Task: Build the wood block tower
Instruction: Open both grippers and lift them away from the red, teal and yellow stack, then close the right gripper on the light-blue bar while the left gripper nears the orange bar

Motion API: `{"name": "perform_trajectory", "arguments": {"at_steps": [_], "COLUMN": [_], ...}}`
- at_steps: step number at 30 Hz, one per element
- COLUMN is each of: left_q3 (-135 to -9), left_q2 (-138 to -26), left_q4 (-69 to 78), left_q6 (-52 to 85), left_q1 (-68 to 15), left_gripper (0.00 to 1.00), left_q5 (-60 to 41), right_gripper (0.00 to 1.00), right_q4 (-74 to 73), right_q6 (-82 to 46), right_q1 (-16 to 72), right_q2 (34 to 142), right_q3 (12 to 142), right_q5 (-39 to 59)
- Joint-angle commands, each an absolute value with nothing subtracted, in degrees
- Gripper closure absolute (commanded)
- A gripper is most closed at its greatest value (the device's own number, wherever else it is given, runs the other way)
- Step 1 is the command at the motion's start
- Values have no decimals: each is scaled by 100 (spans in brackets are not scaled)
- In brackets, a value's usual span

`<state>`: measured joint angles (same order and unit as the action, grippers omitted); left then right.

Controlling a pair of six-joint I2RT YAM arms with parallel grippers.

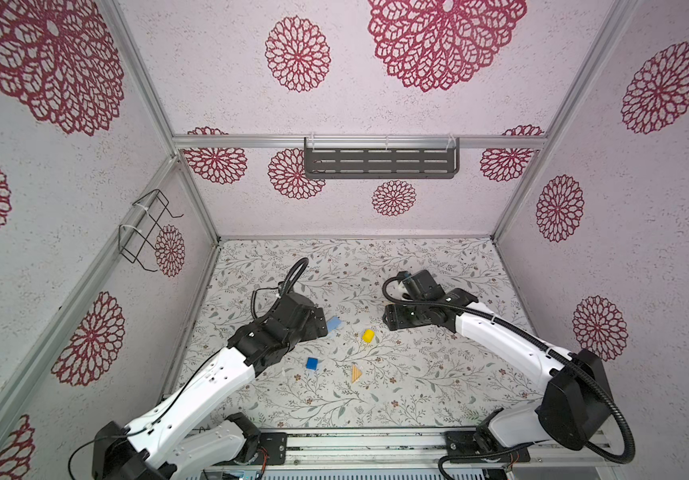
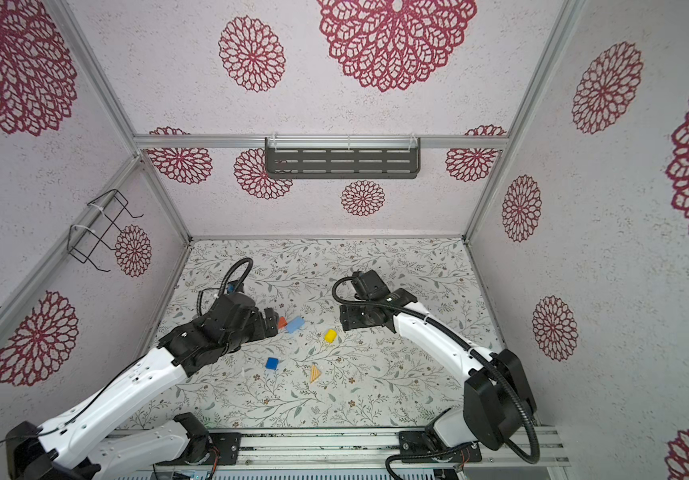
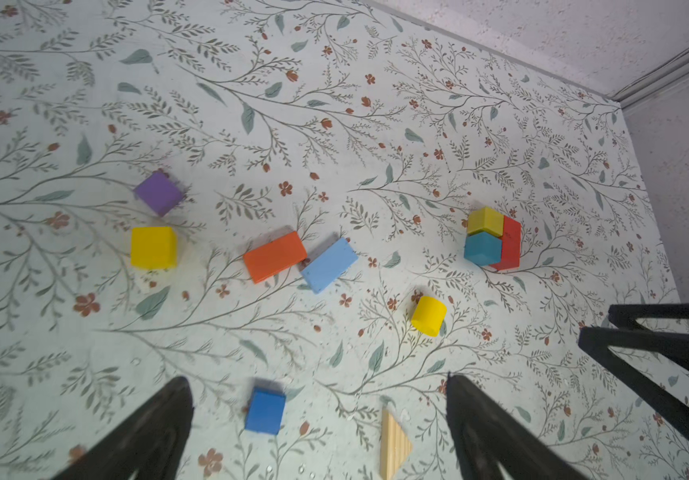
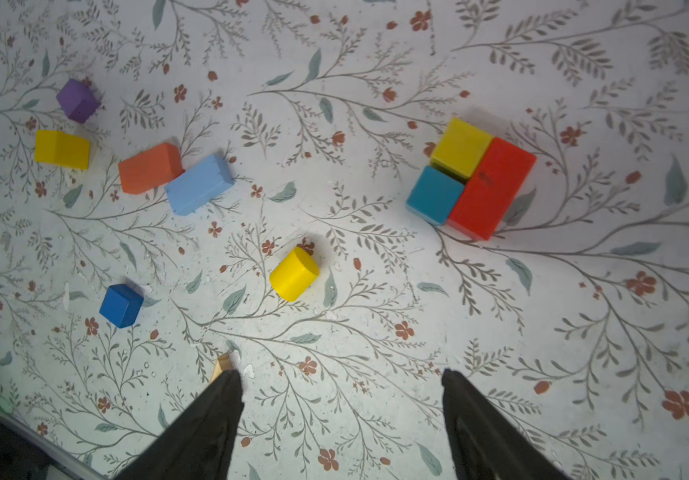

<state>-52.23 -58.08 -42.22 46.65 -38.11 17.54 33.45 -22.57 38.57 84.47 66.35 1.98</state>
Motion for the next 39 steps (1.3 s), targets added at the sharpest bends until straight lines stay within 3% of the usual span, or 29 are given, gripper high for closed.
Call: {"name": "perform_trajectory", "arguments": {"at_steps": [1, 9, 21, 32, 39], "left_q3": [-5194, -5747, -5905, -5880, -5801], "left_q2": [-5256, -4411, -3902, -3384, -3407], "left_q4": [-5159, -6230, -6606, -6819, -6770], "left_q6": [4910, 4553, 4307, 4430, 4423], "left_q1": [-3815, -3624, -3543, -3525, -3524], "left_gripper": [3, 3, 3, 3, 3], "left_q5": [2117, 2086, 1937, 2081, 2103], "right_gripper": [19, 18, 13, 10, 13], "right_q4": [3308, 3525, 4161, 4348, 4370], "right_q6": [-2259, -2195, -1707, -1467, -1390], "right_q1": [4186, 4755, 5269, 5305, 5300], "right_q2": [8878, 10451, 12350, 12868, 13046], "right_q3": [7045, 8552, 10782, 11037, 11202], "right_q5": [-80, -300, -332, -437, -674]}}
